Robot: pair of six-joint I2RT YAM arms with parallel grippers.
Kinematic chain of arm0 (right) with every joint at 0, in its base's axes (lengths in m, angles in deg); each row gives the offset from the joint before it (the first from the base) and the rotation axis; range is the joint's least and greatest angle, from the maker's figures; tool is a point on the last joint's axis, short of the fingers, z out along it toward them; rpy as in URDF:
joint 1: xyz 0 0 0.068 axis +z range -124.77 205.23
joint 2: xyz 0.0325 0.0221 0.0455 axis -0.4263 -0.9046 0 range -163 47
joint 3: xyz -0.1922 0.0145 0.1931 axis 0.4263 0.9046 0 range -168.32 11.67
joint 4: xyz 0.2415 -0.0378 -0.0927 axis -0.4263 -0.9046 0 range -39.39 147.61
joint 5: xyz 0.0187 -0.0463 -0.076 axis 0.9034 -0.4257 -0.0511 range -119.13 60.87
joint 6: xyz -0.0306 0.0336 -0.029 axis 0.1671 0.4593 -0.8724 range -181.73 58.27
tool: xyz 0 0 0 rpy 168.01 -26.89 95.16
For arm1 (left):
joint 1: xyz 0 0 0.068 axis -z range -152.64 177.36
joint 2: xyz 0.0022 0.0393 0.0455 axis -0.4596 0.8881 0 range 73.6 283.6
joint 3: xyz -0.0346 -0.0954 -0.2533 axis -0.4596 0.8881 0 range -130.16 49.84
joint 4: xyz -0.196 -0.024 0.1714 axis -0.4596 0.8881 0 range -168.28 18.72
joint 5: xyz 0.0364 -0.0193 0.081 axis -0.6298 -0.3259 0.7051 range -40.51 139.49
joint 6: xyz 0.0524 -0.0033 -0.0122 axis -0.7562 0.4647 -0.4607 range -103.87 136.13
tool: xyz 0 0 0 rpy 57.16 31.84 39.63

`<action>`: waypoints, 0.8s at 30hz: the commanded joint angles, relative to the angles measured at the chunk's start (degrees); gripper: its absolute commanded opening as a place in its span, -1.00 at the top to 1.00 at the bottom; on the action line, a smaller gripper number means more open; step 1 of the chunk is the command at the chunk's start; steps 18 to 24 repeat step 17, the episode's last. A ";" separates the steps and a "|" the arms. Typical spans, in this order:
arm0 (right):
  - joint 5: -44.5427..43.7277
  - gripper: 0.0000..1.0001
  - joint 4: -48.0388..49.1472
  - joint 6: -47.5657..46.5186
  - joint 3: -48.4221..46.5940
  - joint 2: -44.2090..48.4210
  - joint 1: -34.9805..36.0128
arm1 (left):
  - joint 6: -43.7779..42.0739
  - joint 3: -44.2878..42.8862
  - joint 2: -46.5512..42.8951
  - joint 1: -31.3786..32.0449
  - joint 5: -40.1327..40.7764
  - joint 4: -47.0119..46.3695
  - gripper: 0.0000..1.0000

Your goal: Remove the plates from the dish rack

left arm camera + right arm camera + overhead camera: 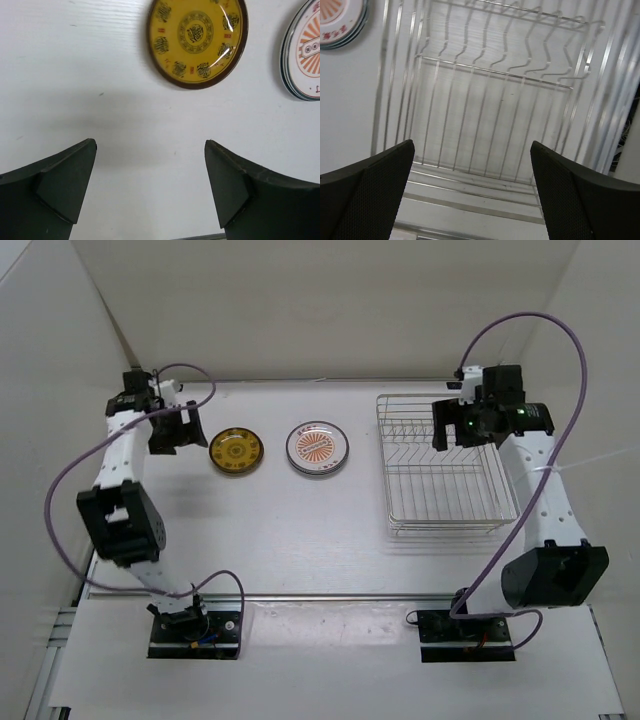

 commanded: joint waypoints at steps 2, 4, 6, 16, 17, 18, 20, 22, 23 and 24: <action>-1.94 -1.00 3.64 0.39 1.07 6.13 -7.56 | -4.48 4.71 -20.97 -3.75 7.22 -0.17 -1.00; -2.64 -1.00 4.78 1.69 3.44 9.73 -11.43 | -4.49 6.04 -25.48 -5.51 8.01 -0.16 -1.00; -3.26 -1.00 6.71 1.70 5.82 12.37 -13.82 | -5.63 7.10 -31.29 -8.32 8.01 0.44 -1.00; 1.57 -1.00 7.87 3.29 12.51 21.70 -20.95 | -7.83 8.94 -40.79 -16.67 3.45 3.88 -1.00; 1.57 -1.00 7.87 3.98 13.03 22.75 -20.95 | -7.83 8.94 -40.80 -16.68 2.84 4.57 -1.00; 1.57 -1.00 7.87 3.98 13.03 22.75 -20.95 | -7.83 8.94 -40.80 -16.68 2.84 4.57 -1.00; 1.57 -1.00 7.87 3.98 13.03 22.75 -20.95 | -7.83 8.94 -40.80 -16.68 2.84 4.57 -1.00; 1.57 -1.00 7.87 3.98 13.03 22.75 -20.95 | -7.83 8.94 -40.80 -16.68 2.84 4.57 -1.00; 1.57 -1.00 7.87 3.98 13.03 22.75 -20.95 | -7.83 8.94 -40.80 -16.68 2.84 4.57 -1.00; 1.57 -1.00 7.87 3.98 13.03 22.75 -20.95 | -7.83 8.94 -40.80 -16.68 2.84 4.57 -1.00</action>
